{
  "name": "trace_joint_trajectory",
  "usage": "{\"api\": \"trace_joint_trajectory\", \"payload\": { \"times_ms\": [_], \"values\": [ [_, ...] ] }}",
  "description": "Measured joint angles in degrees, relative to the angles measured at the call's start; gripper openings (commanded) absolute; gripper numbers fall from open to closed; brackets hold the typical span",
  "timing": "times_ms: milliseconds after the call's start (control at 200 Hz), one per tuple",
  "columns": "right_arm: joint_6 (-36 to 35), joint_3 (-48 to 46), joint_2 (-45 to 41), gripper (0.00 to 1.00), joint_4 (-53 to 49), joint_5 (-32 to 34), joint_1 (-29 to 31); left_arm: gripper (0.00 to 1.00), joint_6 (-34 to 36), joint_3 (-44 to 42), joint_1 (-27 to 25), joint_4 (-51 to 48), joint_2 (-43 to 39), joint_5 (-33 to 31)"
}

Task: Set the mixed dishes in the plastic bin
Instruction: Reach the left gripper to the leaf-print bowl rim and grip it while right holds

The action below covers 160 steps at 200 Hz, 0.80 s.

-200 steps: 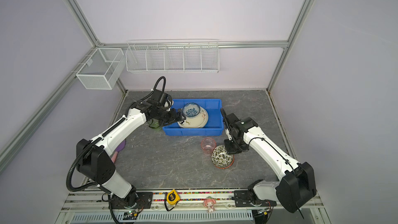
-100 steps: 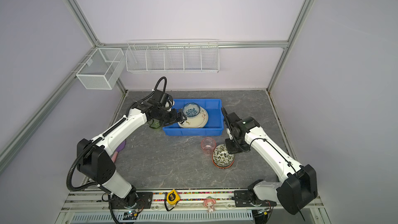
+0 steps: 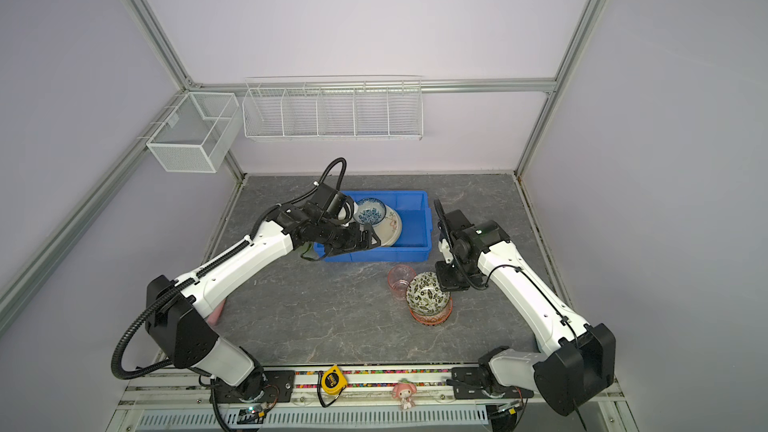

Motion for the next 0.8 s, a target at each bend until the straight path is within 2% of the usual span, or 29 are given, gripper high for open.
{"api": "trace_joint_trajectory", "payload": {
  "times_ms": [255, 430, 800],
  "values": [
    [-0.26, 2.08, -1.03, 0.07, -1.01, -3.61, -1.81, 1.0, 0.0, 2.38, -8.94, -1.11, 0.5, -1.55],
    [-0.39, 2.16, -1.09, 0.07, -1.25, -5.53, -2.36, 0.95, -0.33, 4.42, -12.9, -1.07, 4.46, -1.77],
    [-0.83, 3.91, -2.47, 0.07, -2.25, -7.08, -3.26, 0.67, -1.31, 8.76, -15.8, -0.9, 10.05, -1.77]
  ]
}}
